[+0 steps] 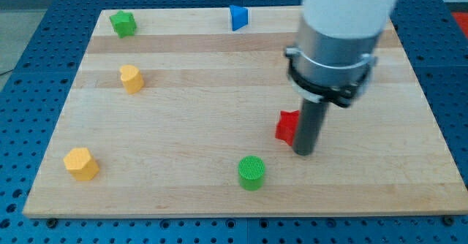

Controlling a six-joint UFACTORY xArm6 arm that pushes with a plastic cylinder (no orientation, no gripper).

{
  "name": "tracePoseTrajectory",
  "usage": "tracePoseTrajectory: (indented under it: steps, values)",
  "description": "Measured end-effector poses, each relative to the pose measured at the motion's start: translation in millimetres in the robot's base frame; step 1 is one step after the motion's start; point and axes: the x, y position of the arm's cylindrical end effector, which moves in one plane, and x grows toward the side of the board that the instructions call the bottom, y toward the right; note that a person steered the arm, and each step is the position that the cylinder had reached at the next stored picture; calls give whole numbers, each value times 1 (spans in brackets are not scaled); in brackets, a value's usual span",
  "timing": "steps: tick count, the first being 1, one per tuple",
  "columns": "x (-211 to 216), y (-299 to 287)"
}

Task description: Push green circle up a bit

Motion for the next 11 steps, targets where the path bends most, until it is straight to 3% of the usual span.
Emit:
tracePoseTrajectory:
  steps: [2,3,4,6,7,8,9,10,11]
  values:
    - [-89,-38]
    - [-89,-39]
    - [-33,-41]
    - [31,62]
    - [75,19]
    - [83,-56]
    - [53,-121]
    - [8,-130]
    - [39,-135]
